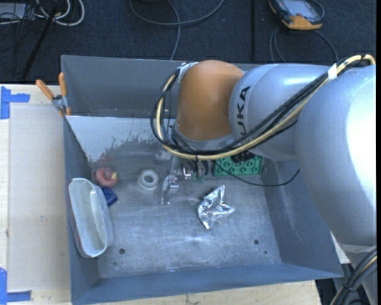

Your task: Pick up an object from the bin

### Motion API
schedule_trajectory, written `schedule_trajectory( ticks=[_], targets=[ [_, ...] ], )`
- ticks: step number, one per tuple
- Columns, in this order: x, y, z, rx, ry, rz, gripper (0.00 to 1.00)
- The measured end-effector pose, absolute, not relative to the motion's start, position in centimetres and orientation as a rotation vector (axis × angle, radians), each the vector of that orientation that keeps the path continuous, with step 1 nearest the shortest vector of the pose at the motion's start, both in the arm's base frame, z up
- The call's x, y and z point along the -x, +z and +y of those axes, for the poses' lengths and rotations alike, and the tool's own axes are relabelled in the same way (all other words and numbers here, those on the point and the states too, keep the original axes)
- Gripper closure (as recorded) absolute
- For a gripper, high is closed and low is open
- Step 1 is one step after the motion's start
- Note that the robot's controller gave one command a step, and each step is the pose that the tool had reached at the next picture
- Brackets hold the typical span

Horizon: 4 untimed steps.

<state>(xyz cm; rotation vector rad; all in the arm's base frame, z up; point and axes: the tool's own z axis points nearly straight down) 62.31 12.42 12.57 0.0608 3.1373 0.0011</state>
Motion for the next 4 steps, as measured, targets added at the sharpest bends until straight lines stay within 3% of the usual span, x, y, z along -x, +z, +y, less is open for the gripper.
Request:
schedule_trajectory(
  ticks=[1, 2, 3, 4],
  targets=[
    [-62.4, 8.2, 14.2, -0.127, 0.001, 3.134, 0.0],
    [-62.3, 7.5, 13.8, -0.058, 0.006, 3.134, 0.0],
    [-62.6, 7.8, 13.8, -0.059, 0.009, 3.122, 1.0],
    [-62.8, 12.7, 13.8, -0.059, 0.003, 3.134, 1.0]
  ],
)
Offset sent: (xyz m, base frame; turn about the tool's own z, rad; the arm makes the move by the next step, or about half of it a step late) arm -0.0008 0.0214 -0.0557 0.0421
